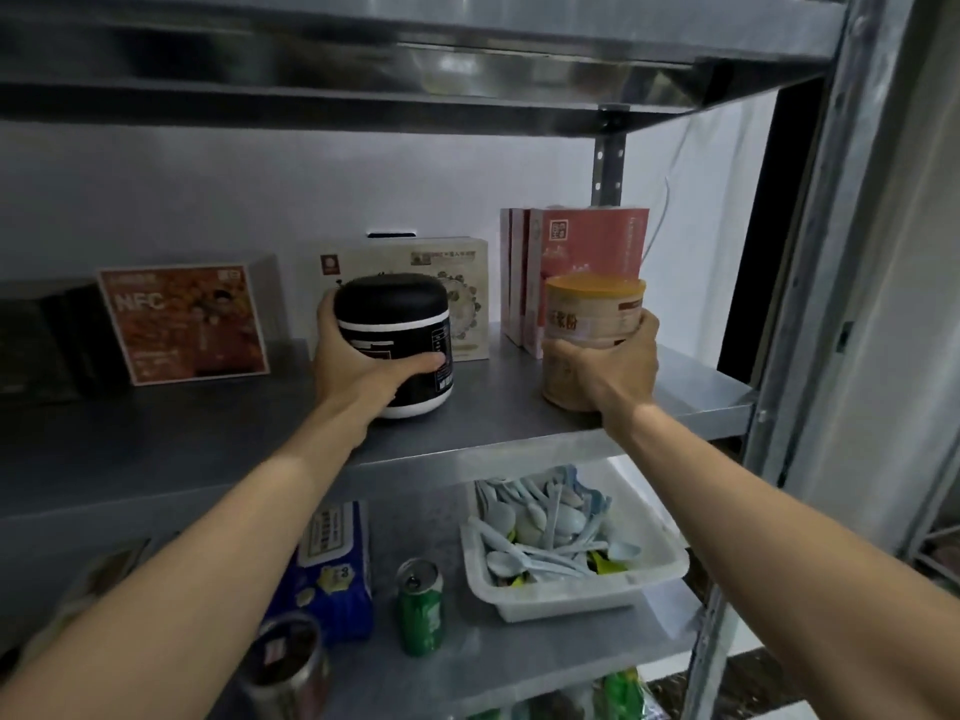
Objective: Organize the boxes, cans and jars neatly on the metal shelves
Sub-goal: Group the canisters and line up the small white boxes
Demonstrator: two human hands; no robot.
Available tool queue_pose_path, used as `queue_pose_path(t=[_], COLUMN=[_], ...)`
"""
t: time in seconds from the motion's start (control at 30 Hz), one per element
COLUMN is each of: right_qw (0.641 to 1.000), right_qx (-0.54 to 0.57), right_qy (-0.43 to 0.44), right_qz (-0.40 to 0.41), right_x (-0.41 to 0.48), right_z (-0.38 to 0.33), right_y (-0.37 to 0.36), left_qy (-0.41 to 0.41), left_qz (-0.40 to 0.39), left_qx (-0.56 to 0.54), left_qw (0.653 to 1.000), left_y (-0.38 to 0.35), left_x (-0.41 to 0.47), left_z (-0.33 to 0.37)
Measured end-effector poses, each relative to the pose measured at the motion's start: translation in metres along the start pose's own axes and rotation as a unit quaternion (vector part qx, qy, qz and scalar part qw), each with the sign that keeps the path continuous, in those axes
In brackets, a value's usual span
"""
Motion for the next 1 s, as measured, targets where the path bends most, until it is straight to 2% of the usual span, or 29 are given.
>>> queue_pose_path(t=[0.23, 0.47, 0.63, 0.8, 1.0], right_qw=[0.993, 0.964, 0.931, 0.890, 0.817], right_qx=[0.067, 0.140, 0.178, 0.181, 0.168], right_qy=[0.028, 0.072, 0.065, 0.054, 0.053], right_qz=[-0.091, -0.213, -0.314, -0.416, -0.550], right_x=[-0.097, -0.260, -0.393, -0.518, -0.646], right_z=[-0.055, -0.121, -0.145, -0.146, -0.130], right_y=[-0.042, -0.079, -0.091, -0.102, -0.118], left_qy=[-0.071, -0.088, -0.049, -0.003, 0.066], left_qz=[0.033, 0.122, 0.184, 0.276, 0.389], left_qx=[0.018, 0.091, 0.147, 0.153, 0.179], left_qw=[0.997, 0.984, 0.971, 0.949, 0.901], left_y=[0.091, 0.246, 0.364, 0.467, 0.545], left_x=[-0.044, -0.146, -0.252, -0.370, -0.508], left_z=[0.057, 0.093, 0.103, 0.100, 0.088])
Point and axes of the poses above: each hand's wrist, its own x-axis towards the middle knuckle, its own y-axis out of the back of the hand, z = x × y, the point moved 6 cm from there along x, towards the middle knuckle, and after that the axes turned 7 degrees about -x, right-handed, at the moved point
